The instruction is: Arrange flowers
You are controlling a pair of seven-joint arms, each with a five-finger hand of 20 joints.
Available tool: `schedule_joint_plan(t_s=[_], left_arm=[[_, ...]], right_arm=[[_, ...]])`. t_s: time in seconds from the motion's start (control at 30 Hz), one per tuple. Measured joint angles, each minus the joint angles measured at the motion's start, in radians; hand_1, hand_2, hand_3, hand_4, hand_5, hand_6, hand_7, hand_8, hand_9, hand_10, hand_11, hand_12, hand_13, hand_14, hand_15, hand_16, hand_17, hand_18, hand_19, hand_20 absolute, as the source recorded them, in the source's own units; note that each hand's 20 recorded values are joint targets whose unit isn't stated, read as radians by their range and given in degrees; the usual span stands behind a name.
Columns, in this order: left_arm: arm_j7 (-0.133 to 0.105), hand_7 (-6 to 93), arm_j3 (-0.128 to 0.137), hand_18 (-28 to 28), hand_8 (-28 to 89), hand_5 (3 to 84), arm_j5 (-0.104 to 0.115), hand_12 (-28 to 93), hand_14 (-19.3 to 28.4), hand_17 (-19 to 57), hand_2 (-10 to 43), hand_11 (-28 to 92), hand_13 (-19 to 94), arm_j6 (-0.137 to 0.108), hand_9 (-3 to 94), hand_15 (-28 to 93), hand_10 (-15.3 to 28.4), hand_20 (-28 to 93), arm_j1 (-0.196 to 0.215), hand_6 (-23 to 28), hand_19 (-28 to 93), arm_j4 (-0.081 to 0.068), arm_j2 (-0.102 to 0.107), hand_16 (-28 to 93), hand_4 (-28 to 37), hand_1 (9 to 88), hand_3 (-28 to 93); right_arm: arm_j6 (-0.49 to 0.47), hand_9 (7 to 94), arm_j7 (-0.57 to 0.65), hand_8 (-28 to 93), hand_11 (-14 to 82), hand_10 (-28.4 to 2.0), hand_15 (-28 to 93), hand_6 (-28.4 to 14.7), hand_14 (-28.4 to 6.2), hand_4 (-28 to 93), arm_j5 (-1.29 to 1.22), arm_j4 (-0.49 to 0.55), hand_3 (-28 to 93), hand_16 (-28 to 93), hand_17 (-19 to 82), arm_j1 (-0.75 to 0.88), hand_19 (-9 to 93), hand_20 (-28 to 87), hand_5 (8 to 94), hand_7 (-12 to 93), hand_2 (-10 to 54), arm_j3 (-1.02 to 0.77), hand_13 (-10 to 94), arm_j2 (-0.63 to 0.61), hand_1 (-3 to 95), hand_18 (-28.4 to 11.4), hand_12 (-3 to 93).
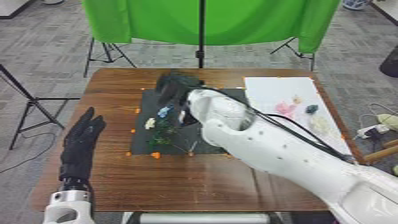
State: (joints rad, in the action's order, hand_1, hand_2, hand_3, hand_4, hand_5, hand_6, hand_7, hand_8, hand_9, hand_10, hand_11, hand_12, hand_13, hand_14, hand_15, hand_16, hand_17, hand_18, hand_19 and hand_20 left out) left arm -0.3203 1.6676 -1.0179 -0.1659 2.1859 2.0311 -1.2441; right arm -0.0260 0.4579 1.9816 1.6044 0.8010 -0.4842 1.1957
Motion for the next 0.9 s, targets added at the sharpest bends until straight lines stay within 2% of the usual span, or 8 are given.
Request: schedule_joint_plan(t_s=[0.1, 0.2, 0.33, 0.5, 0.67, 0.9], left_arm=[[0.001, 6.3, 0.002, 10.2, -5, 30.8, 0.0, 14, 13.3, 1.3, -9.5, 8, 27, 0.0, 33.5, 7, 10.5, 16, 0.003, 4.1, 1, 0.0, -0.005, 5, -18.2, 29.2, 66], [0.003, 6.3, 0.005, 10.3, -5, 30.9, 0.0, 14, 13.4, 1.3, -9.5, 8, 27, 0.0, 33.7, 7, 10.5, 16, 0.01, 4.1, 1, 0.001, -0.01, 5, -18.2, 29.2, 66], [0.003, 6.3, 0.009, 10.2, -5, 31.1, 0.0, 14, 13.4, 1.3, -9.5, 8, 27, -0.001, 33.7, 7, 10.6, 16, 0.017, 4.1, 1, 0.002, -0.012, 5, -18.3, 29.2, 66], [0.009, 6.3, 0.009, 10.2, -5, 31.2, -0.002, 14, 13.4, 1.2, -9.5, 8, 27, -0.001, 33.7, 7, 10.6, 16, 0.016, 4.1, 1, 0.003, -0.012, 5, -18.5, 29.0, 66], [0.018, 6.4, 0.007, 10.2, -5, 31.4, -0.007, 14, 13.4, 1.2, -9.4, 8, 27, 0.0, 33.8, 7, 10.5, 16, 0.012, 4.1, 0, 0.003, -0.012, 5, -18.7, 28.9, 67], [0.028, 6.4, 0.005, 10.2, -5, 31.9, -0.012, 14, 13.5, 1.2, -9.1, 8, 27, 0.001, 33.8, 7, 10.6, 16, 0.008, 4.2, 1, 0.002, -0.012, 5, -18.7, 28.9, 66]], right_arm=[[0.019, 69.8, 0.039, -8, 12.2, -15.1, 54, -1.0, -5.3, -18, 0.024, 0.168, 63, 35, 59, 0.088, 93, 50, 56.3, 10, -9.5, -0.14, 86, -0.102, 42.6, -12.4, 18.9], [-0.015, 70.2, 0.072, -7, 12.9, -15.1, 55, -2.5, -5.5, -17, 0.025, 0.302, 62, 34, 59, 0.192, 93, 50, 57.3, 9, -9.5, -0.305, 86, -0.22, 42.0, -12.4, 19.5], [-0.026, 71.5, 0.129, -7, 14.7, -15.1, 57, -3.3, -5.6, -16, 0.042, 0.417, 62, 34, 60, 0.362, 93, 52, 59.0, 9, -9.5, -0.507, 86, -0.389, 41.4, -12.2, 20.0], [0.075, 71.1, 0.18, -7, 14.9, -14.9, 57, -3.9, -5.6, -17, 0.119, 0.394, 62, 34, 60, 0.617, 93, 52, 59.4, 9, -9.5, -0.757, 86, -0.519, 40.9, -12.3, 20.1], [0.03, 71.0, 0.277, -7, 14.4, -16.4, 57, -6.4, -5.6, -17, 0.131, 0.322, 58, 33, 60, 0.769, 93, 52, 60.1, 7, -9.5, -0.93, 86, -0.528, 35.6, -12.2, 19.7], [-0.005, 72.4, 0.325, -6, 13.4, -18.5, 56, -9.6, -5.8, -16, 0.085, 0.269, 52, 33, 63, 0.858, 93, 50, 60.8, 5, -9.5, -0.945, 88, -0.514, 27.1, -10.6, 18.6]])
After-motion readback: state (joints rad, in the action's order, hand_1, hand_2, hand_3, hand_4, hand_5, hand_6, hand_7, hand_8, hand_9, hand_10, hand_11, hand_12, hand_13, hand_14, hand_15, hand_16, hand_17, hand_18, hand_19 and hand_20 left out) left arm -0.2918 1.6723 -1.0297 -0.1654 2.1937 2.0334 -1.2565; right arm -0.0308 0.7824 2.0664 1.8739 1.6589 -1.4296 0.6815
